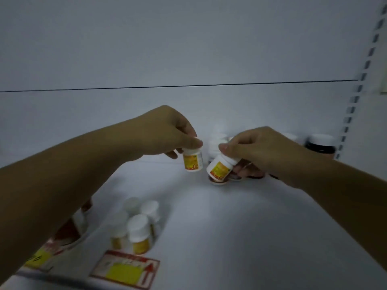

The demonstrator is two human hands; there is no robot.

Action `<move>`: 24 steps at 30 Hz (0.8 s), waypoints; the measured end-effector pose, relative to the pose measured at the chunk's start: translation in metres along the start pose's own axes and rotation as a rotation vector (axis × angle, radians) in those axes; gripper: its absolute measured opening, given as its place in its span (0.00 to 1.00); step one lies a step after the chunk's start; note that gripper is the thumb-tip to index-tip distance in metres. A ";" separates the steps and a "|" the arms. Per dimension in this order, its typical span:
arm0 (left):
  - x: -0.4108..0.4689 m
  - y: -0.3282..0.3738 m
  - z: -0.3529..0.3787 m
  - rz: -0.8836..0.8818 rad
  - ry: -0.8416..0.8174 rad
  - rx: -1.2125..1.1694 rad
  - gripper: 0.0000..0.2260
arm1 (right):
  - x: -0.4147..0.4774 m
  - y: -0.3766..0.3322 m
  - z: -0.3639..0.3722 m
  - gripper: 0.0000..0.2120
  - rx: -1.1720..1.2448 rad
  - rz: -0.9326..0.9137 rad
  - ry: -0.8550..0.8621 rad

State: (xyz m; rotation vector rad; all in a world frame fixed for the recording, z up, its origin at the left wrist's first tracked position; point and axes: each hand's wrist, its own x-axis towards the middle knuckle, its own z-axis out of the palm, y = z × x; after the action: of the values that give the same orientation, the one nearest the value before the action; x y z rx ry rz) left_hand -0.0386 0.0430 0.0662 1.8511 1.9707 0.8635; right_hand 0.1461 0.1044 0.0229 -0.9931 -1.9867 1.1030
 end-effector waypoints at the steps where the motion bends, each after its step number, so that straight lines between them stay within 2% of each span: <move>1: -0.001 -0.012 -0.009 -0.028 0.019 -0.008 0.07 | 0.005 -0.009 0.012 0.10 -0.045 0.000 -0.020; 5: -0.002 -0.049 -0.029 -0.098 -0.030 0.035 0.07 | 0.025 -0.032 0.058 0.12 -0.206 0.026 -0.096; 12: 0.002 -0.077 -0.025 -0.143 -0.343 0.327 0.12 | 0.039 -0.033 0.121 0.16 -0.494 0.098 -0.156; 18: 0.008 -0.098 -0.013 -0.190 -0.526 0.441 0.15 | 0.035 -0.019 0.139 0.20 -0.490 0.211 -0.218; 24: 0.016 -0.093 -0.029 -0.166 -0.543 0.502 0.12 | 0.036 -0.014 0.137 0.24 -0.423 0.216 -0.263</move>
State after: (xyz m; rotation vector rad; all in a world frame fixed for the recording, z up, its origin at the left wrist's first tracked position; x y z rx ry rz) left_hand -0.1315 0.0530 0.0345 1.8571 2.0350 -0.2022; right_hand 0.0131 0.0761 -0.0183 -1.3643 -2.4357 0.9835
